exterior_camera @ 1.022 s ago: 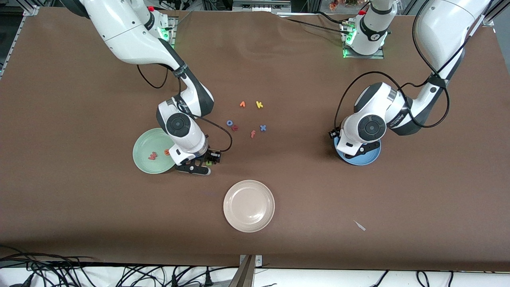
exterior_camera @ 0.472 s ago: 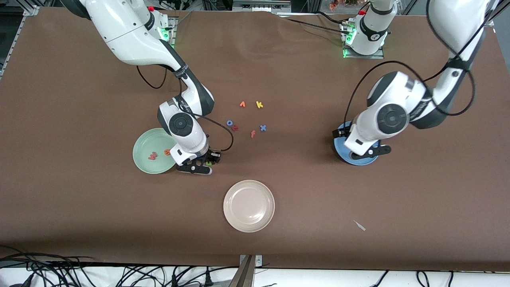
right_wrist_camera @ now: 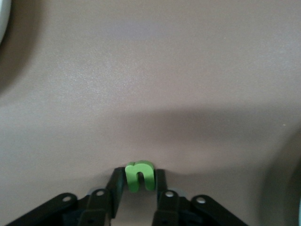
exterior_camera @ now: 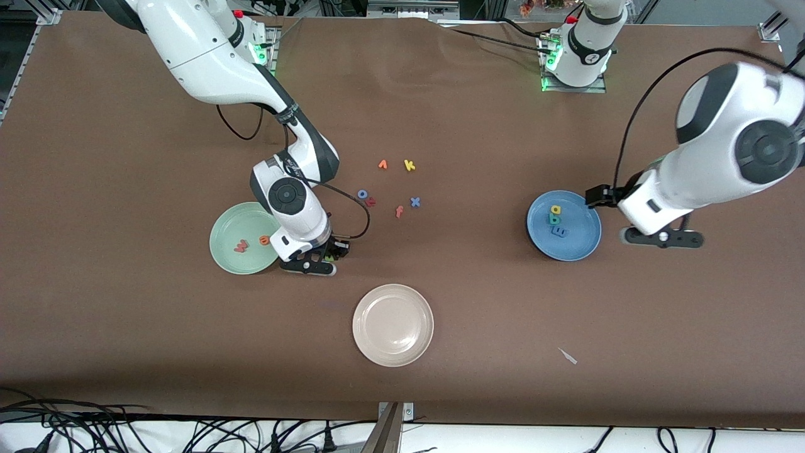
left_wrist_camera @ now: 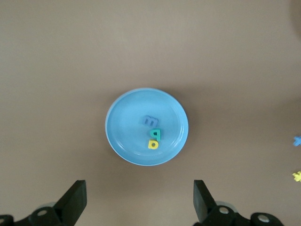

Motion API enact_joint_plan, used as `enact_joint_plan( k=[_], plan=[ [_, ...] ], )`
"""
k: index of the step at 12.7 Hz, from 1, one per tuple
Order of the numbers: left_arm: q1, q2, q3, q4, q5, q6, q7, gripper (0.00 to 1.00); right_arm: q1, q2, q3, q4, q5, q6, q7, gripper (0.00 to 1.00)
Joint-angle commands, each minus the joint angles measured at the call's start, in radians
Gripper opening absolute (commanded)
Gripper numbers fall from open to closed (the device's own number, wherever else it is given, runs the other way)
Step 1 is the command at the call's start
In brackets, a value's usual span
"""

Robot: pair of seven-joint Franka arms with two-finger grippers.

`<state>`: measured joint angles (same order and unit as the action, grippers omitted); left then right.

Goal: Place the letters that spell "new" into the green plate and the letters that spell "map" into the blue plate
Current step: 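Grasp the green n with the right gripper while the left arm withdraws, then drop the n onto the green plate and raise the right gripper away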

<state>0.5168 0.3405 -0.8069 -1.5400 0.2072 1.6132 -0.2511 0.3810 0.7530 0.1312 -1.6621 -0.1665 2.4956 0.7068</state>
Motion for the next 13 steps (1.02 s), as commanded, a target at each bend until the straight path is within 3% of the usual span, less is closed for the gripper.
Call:
enact_joint_plan(
  k=[1,2,4,7,8,10,11,13],
  plan=[
    [-0.092,-0.078,0.104,0.093,-0.101,-0.096,0.039,1.00,0.006,-0.018,-0.018,0.001,-0.015,0.005,-0.004,0.09],
    [-0.143,-0.109,0.179,0.128,-0.177,-0.105,0.039,1.00,0.006,-0.038,-0.021,-0.001,-0.013,-0.027,-0.009,0.09],
    [-0.317,-0.181,0.436,0.121,-0.270,-0.104,0.039,1.00,-0.002,-0.110,-0.038,-0.007,-0.011,-0.131,-0.067,0.09],
    [-0.492,-0.293,0.644,0.026,-0.282,-0.029,0.044,1.00,-0.097,-0.304,-0.042,-0.170,-0.008,-0.228,-0.260,0.09],
    [-0.512,-0.331,0.691,-0.023,-0.282,0.014,0.045,1.00,-0.137,-0.369,-0.042,-0.245,-0.008,-0.228,-0.321,0.09],
    [-0.517,-0.470,0.704,-0.240,-0.232,0.177,0.173,1.00,-0.209,-0.470,-0.042,-0.385,0.004,-0.227,-0.410,0.10],
    [-0.517,-0.507,0.706,-0.305,-0.197,0.222,0.203,1.00,-0.224,-0.498,-0.042,-0.439,0.010,-0.216,-0.417,0.19],
    [-0.517,-0.503,0.721,-0.296,-0.203,0.217,0.199,1.00,-0.226,-0.501,-0.042,-0.446,0.065,-0.221,-0.403,0.55]
  ],
)
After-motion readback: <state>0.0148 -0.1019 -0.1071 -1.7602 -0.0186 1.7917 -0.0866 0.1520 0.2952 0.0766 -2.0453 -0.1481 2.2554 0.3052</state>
